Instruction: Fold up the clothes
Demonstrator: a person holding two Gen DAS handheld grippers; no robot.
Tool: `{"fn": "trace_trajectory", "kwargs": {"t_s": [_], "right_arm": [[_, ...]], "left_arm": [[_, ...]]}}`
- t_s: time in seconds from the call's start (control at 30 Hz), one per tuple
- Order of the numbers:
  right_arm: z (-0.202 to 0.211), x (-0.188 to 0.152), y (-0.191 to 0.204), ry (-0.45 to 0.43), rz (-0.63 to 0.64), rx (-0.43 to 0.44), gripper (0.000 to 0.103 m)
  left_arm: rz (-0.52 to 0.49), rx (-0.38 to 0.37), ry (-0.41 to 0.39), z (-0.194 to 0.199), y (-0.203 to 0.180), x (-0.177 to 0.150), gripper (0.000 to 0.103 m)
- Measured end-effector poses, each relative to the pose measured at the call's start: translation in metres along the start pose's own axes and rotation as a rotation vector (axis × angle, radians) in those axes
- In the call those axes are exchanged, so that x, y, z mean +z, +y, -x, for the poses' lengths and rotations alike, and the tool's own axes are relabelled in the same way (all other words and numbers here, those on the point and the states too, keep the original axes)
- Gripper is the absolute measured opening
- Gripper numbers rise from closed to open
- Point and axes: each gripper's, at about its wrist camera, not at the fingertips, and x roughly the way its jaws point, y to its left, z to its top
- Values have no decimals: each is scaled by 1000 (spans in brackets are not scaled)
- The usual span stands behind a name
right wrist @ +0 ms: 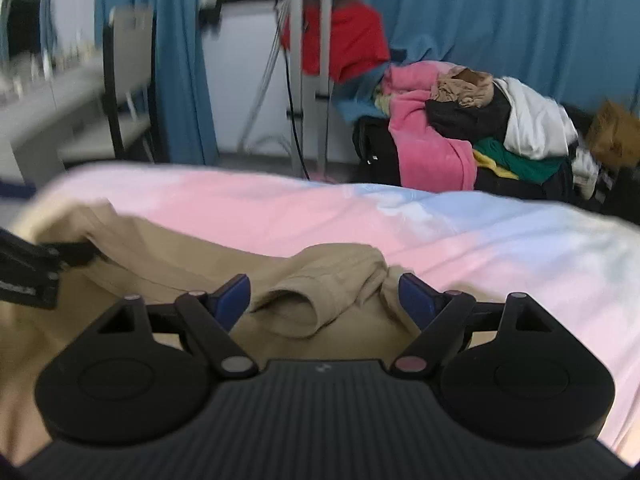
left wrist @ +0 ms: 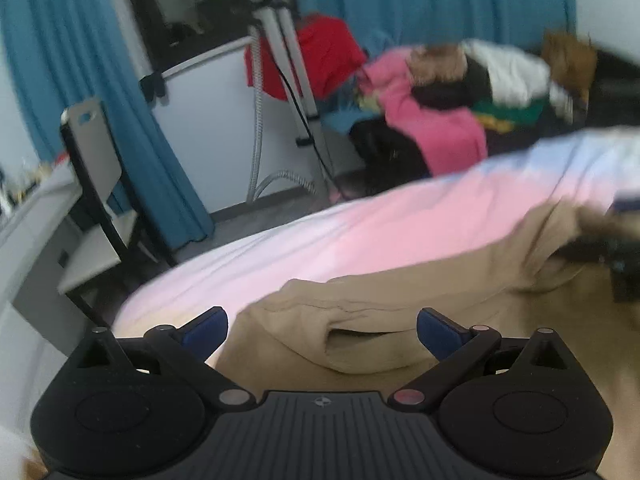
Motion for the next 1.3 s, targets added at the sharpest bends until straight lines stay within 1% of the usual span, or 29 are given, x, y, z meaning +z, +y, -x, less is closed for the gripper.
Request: {"fn": "trace_trajectory", "kwargs": {"t_s": [0.07,0.13,0.23,0.3,0.4,0.43,0.5,0.6,0.7,0.8,0.9,1.0,1.07,1.13,1.17,1.2,1.3], "right_arm": [[23,-14,-7,-32,-76,10,82],[51,-33,-11,-60,-133,11,82],[99,-66,-16,-110,-229,27,82],[130,-89,-20,-138,-307,44,82],[171,-122,-23,-151,-407,66,83],[183,-132,-23,-143,-422,67,82],[200,-147,-25,-141,-438,67,82],[219,-158,-26,-136,-447,60,83],[222,-155,-26,-149,-484,70,83],[217,-153,-22,-177,-468,61,83],[210,-157,-20,-198,-466,40,83],[206,-154,-21,-239,-489,8,83],[200,-151,-23,-273,-477,6,83],[190,-151,-26,-298,-464,-9,83],[183,-152,-30,-296,-465,-18,82],[176,-154,-33,-292,-469,-25,83],[154,-161,-48,-240,-533,-12,82]], "left_arm": [[100,-46,-26,24,8,-13,102],[179,-69,-50,53,17,-34,102],[272,-105,-98,100,33,-73,102],[371,-108,-111,125,49,-104,102],[547,-113,-103,148,80,-147,102],[608,-113,-96,153,91,-161,102],[727,-118,-50,160,112,-181,100],[902,-159,-15,172,138,-206,100],[1015,-191,-25,177,154,-214,100],[1104,-229,-33,168,165,-223,100],[1203,-277,-36,145,169,-238,100],[1282,-336,-57,119,171,-256,100],[1293,-336,-53,106,170,-258,99],[1289,-325,-75,96,168,-253,99],[1284,-318,-92,92,166,-250,101],[1279,-311,-108,87,165,-246,99],[1263,-290,-157,74,161,-236,98]]}}
